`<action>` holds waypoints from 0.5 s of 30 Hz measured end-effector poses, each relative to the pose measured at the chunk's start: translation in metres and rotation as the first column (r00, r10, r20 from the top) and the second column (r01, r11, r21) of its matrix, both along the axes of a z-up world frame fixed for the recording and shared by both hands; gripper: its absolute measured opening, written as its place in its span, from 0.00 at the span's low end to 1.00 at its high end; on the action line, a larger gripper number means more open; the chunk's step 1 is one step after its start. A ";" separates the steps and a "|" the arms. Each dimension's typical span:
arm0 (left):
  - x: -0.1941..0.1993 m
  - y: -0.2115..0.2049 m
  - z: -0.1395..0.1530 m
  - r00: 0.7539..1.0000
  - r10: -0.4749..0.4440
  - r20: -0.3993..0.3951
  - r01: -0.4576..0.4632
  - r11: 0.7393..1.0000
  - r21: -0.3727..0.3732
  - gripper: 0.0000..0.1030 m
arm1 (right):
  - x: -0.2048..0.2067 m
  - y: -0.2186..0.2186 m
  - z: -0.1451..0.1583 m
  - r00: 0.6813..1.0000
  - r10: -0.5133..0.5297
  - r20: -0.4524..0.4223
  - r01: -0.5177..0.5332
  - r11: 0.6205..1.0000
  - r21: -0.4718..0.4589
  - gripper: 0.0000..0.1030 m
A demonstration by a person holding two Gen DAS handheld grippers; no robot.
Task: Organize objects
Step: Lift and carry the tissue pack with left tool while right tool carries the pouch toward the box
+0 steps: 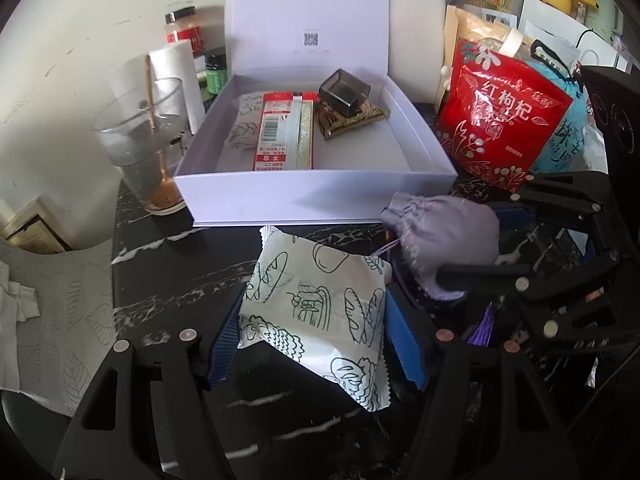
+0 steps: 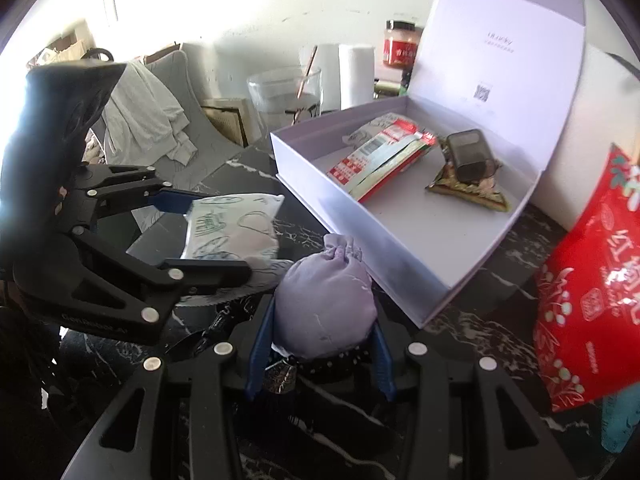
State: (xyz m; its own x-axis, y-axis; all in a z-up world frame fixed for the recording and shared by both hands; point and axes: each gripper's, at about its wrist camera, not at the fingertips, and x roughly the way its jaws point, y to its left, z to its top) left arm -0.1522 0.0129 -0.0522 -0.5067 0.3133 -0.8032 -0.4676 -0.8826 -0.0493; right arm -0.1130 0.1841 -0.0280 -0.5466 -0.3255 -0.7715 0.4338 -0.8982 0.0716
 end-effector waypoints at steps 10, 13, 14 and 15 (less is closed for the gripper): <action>0.048 -0.007 0.014 0.999 0.035 -0.010 -0.035 0.999 0.017 0.64 | 0.034 0.010 0.018 0.999 -0.007 -0.042 0.007 1.000 -0.009 0.43; 0.060 -0.007 0.013 0.999 0.036 -0.002 -0.036 0.999 0.019 0.64 | 0.045 0.014 0.019 0.999 -0.010 -0.046 0.009 1.000 -0.009 0.43; 0.065 -0.006 0.013 0.999 0.035 0.001 -0.035 0.999 0.018 0.64 | 0.049 0.014 0.019 0.999 -0.010 -0.047 0.010 1.000 -0.008 0.43; 0.069 -0.006 0.012 0.999 0.034 0.002 -0.034 0.999 0.017 0.63 | 0.054 0.015 0.019 0.999 -0.008 -0.047 0.008 1.000 -0.006 0.43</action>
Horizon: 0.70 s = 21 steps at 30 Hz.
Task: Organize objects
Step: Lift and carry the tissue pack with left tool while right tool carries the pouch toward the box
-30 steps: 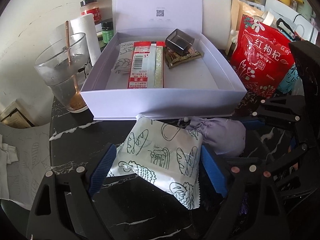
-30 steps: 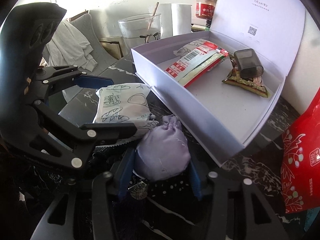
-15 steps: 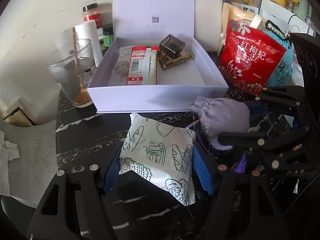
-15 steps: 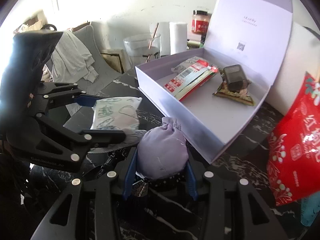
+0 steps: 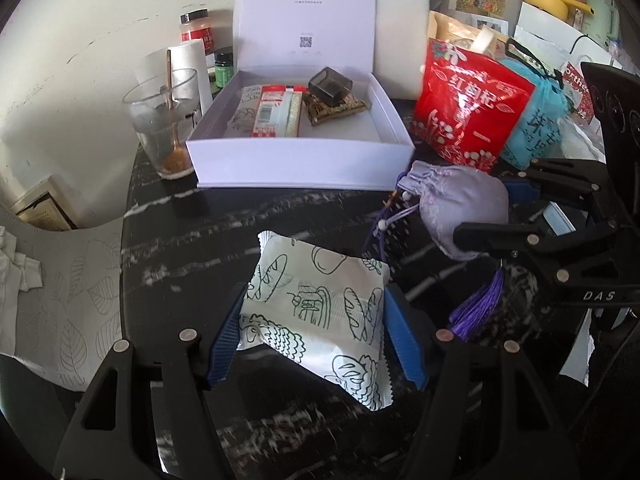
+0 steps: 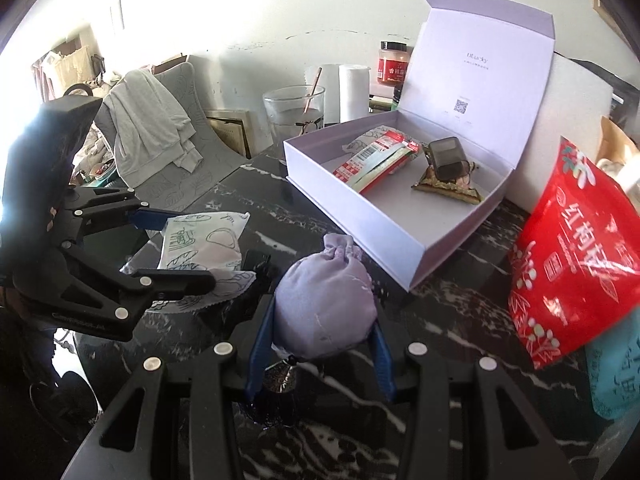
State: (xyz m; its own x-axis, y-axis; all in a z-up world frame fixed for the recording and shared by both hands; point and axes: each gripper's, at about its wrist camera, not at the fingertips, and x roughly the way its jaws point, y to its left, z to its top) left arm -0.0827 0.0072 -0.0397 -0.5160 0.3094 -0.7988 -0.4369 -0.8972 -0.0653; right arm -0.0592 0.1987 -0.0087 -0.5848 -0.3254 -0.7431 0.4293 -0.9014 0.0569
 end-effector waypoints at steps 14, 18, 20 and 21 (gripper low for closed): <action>0.044 0.015 -0.005 1.000 -0.013 -0.026 0.012 0.999 -0.034 0.61 | 0.039 0.007 -0.026 0.997 0.025 0.076 -0.024 1.000 -0.012 0.43; 0.044 0.019 -0.011 1.000 -0.004 -0.027 0.001 0.996 -0.092 0.78 | 0.042 0.011 -0.034 0.995 0.024 0.095 -0.022 1.000 -0.018 0.43; 0.039 0.018 -0.017 1.000 0.017 -0.008 -0.018 0.993 -0.118 0.78 | 0.042 0.011 -0.037 0.994 0.023 0.103 -0.021 1.000 -0.020 0.45; 0.037 0.017 -0.020 1.000 0.030 0.002 -0.030 0.992 -0.123 0.78 | 0.042 0.011 -0.039 0.994 0.024 0.106 -0.022 1.000 -0.021 0.45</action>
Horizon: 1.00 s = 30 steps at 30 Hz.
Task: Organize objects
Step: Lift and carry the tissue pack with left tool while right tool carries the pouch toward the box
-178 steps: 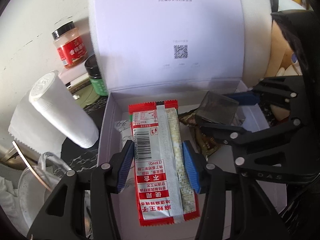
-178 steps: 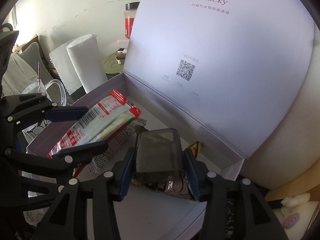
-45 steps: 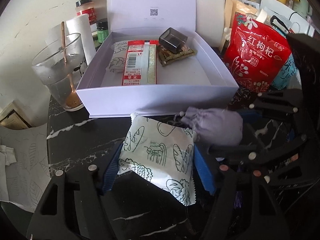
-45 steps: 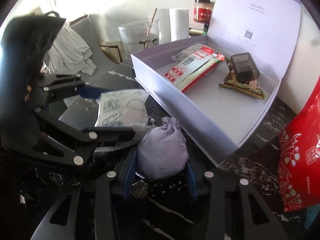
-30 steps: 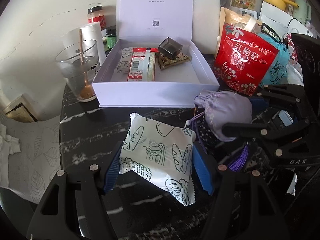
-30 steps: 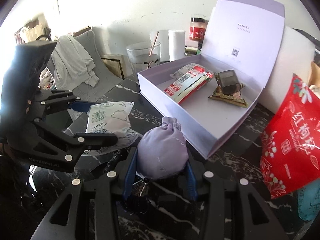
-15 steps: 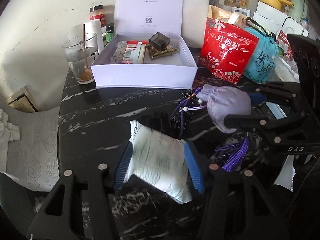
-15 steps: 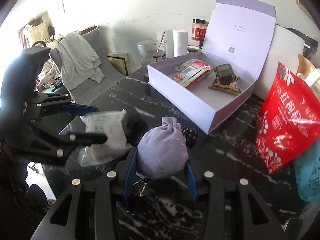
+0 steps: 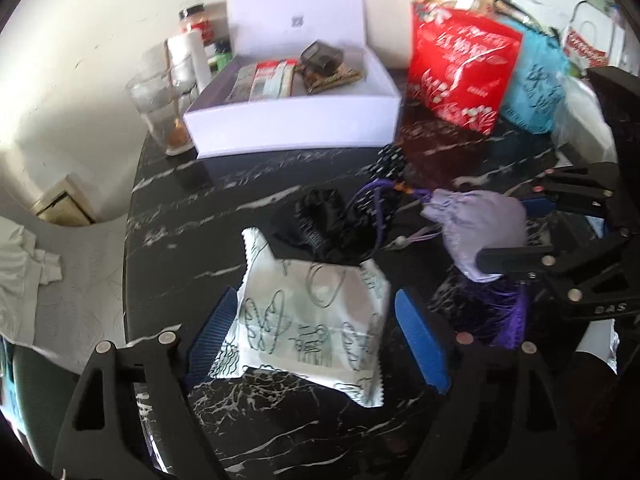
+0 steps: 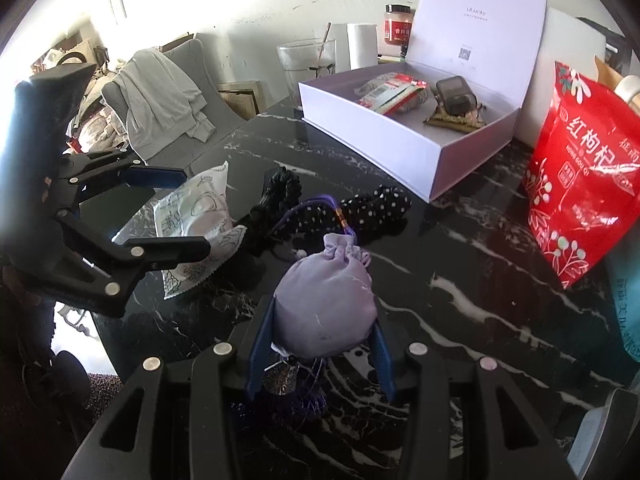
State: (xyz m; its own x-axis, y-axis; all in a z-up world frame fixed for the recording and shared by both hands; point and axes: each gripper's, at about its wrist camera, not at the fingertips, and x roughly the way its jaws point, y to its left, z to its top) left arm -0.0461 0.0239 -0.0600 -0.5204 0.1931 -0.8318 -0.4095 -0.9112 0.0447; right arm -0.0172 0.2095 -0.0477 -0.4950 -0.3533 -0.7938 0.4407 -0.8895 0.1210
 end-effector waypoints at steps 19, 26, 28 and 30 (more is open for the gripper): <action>-0.025 -0.012 -0.042 0.997 0.028 0.076 -0.032 0.998 0.052 0.89 | -0.011 -0.014 -0.023 0.999 0.012 0.038 -0.014 0.999 0.047 0.48; -0.024 -0.019 -0.038 0.996 0.042 0.081 -0.051 0.993 0.105 0.69 | -0.013 -0.008 -0.012 1.000 0.011 0.020 -0.010 1.000 -0.016 0.44; -0.023 -0.024 -0.036 0.994 0.053 0.095 -0.064 0.990 0.128 0.68 | -0.012 -0.008 -0.004 1.000 0.020 -0.007 -0.020 0.999 -0.029 0.44; -0.022 -0.027 -0.034 0.993 0.057 0.106 -0.072 0.986 0.149 0.67 | -0.010 -0.010 0.006 0.999 0.027 -0.033 -0.028 0.999 -0.035 0.44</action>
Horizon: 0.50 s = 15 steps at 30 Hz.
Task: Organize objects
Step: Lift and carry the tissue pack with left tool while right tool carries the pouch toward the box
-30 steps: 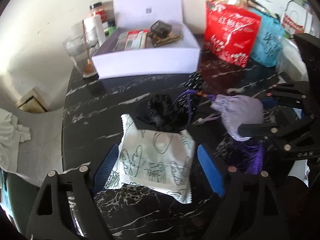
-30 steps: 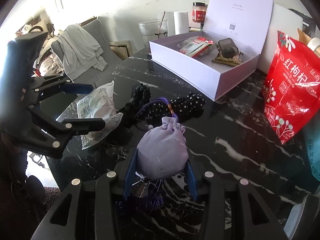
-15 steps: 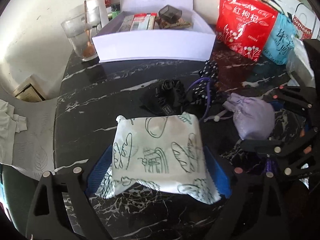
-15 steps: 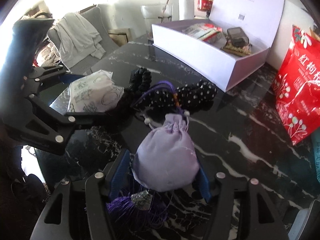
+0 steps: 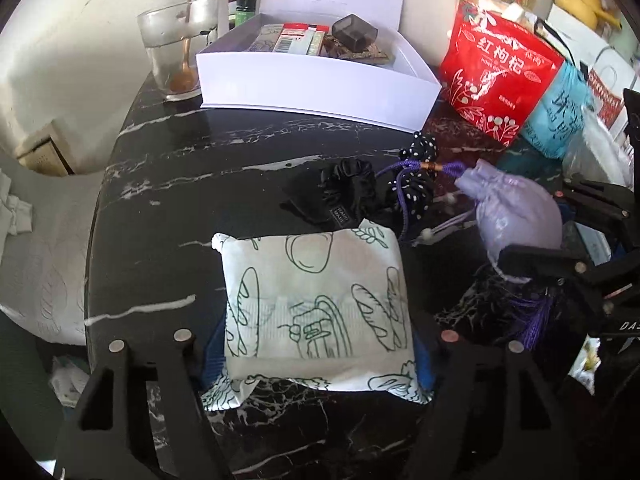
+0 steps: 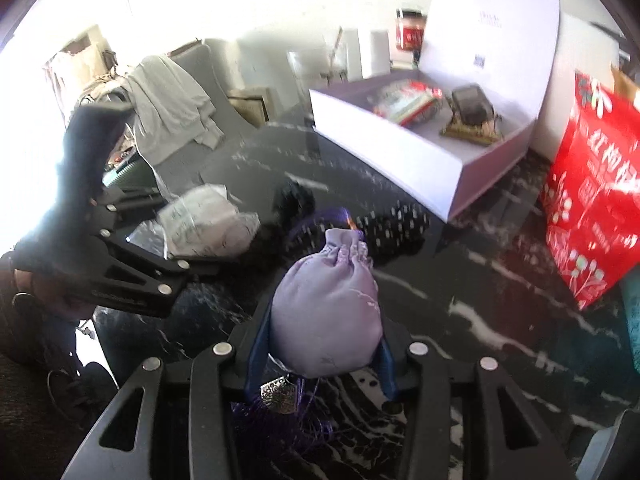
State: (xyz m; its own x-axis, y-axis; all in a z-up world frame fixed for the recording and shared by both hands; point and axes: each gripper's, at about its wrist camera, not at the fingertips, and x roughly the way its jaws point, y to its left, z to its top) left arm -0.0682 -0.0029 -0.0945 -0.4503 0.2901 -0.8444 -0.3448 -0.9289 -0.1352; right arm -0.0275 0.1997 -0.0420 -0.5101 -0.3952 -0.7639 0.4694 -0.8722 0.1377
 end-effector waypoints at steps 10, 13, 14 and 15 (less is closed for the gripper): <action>0.013 0.000 0.031 0.998 0.002 -0.066 -0.002 1.000 0.003 0.66 | 0.006 0.001 0.035 0.996 0.011 -0.084 -0.015 0.999 -0.048 0.44; 0.017 0.000 0.043 0.996 0.000 -0.090 0.000 1.000 0.005 0.66 | 0.009 0.001 0.045 0.993 0.011 -0.113 -0.017 0.999 -0.049 0.44; 0.018 0.000 0.046 0.995 0.000 -0.096 0.000 1.000 0.005 0.66 | 0.011 0.002 0.049 0.992 0.011 -0.125 -0.018 0.998 -0.055 0.44; 0.019 -0.001 0.049 0.995 0.000 -0.103 0.001 1.000 0.005 0.66 | 0.012 0.003 0.053 0.991 0.011 -0.133 -0.019 0.998 -0.059 0.44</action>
